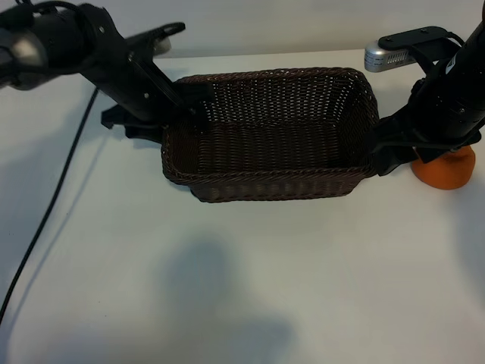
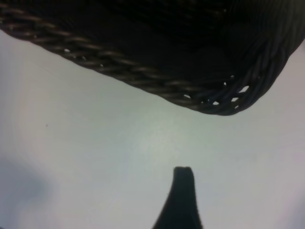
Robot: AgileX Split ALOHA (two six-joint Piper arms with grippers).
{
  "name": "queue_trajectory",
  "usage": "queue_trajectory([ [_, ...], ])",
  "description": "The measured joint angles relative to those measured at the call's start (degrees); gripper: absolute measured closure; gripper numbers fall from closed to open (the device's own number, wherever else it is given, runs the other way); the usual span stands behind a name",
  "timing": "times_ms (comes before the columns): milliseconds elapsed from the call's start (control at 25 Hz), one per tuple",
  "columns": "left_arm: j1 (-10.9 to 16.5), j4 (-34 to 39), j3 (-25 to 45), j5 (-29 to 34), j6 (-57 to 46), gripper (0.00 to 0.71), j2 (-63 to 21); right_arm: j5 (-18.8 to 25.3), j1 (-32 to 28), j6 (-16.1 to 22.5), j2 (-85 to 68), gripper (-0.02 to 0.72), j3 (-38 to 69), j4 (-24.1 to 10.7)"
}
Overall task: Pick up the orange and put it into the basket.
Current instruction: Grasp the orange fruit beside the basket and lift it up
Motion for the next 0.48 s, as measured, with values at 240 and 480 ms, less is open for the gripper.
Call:
queue_trajectory([
  [240,0.0,7.64,-2.27,5.64,-3.21,0.014,-5.03,0.0,0.0,0.0,0.0,0.108,0.0,0.0],
  [480,0.0,11.25,-7.02,10.87,-3.88,0.022,-7.58,0.0,0.0,-0.07,0.0,0.108,0.0,0.0],
])
